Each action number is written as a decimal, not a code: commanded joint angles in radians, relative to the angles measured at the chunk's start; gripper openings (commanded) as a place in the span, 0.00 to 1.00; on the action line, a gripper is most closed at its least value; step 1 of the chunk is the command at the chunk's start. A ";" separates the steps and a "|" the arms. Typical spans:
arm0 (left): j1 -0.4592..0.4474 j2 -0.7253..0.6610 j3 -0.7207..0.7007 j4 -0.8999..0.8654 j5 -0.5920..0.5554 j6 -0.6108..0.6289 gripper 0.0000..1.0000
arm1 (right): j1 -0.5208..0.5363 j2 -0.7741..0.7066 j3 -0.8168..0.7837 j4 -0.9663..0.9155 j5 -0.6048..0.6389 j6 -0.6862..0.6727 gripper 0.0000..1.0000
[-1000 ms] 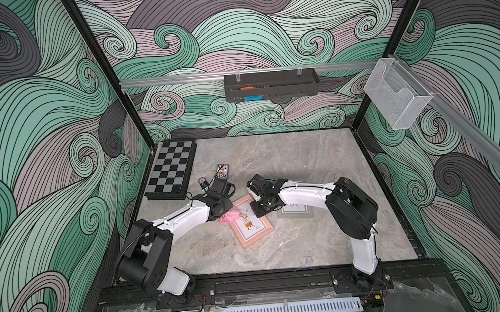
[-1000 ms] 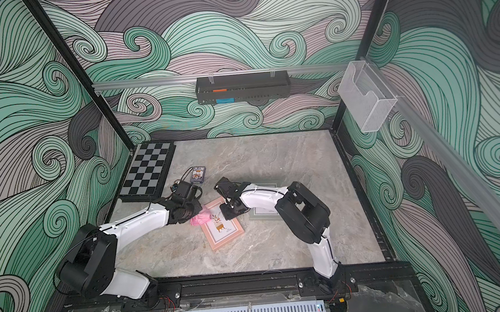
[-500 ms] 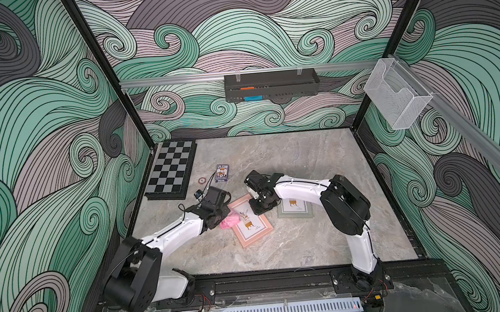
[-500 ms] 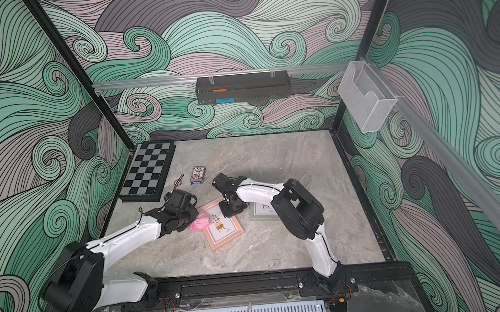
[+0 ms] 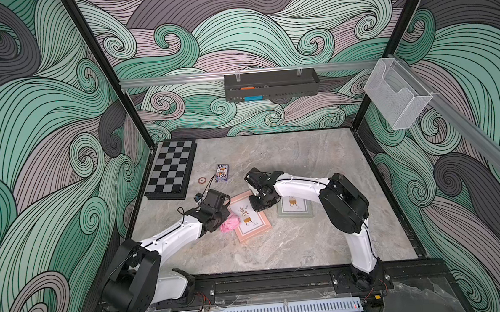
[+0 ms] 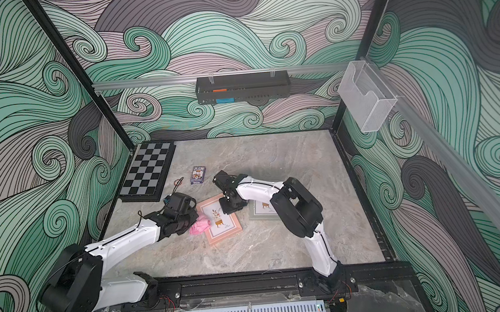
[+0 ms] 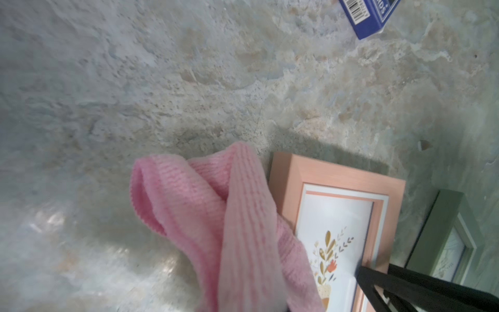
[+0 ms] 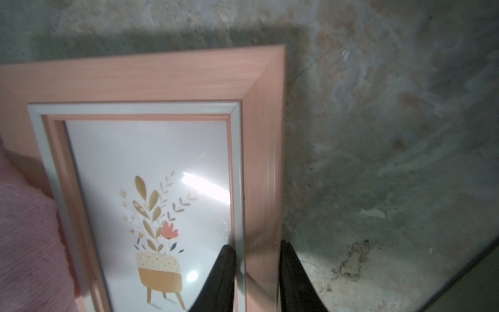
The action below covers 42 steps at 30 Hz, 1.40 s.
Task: Wipe the picture frame with a cloth
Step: Wipe the dirt from the picture frame.
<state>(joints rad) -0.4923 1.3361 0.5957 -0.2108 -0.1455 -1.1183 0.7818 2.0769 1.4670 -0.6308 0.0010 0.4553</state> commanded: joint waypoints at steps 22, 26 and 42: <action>-0.166 -0.187 -0.057 -0.078 0.081 -0.063 0.00 | -0.029 0.102 -0.047 -0.081 0.075 0.014 0.27; -0.086 -0.114 0.096 -0.066 -0.015 0.091 0.00 | -0.027 0.099 -0.045 -0.081 0.055 0.013 0.27; -0.017 0.171 0.071 0.083 0.214 0.099 0.00 | -0.024 0.091 -0.057 -0.081 0.043 -0.009 0.27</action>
<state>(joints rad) -0.5011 1.5143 0.7223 -0.1154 0.0143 -0.9916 0.7631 2.0811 1.4723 -0.6277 0.0242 0.4553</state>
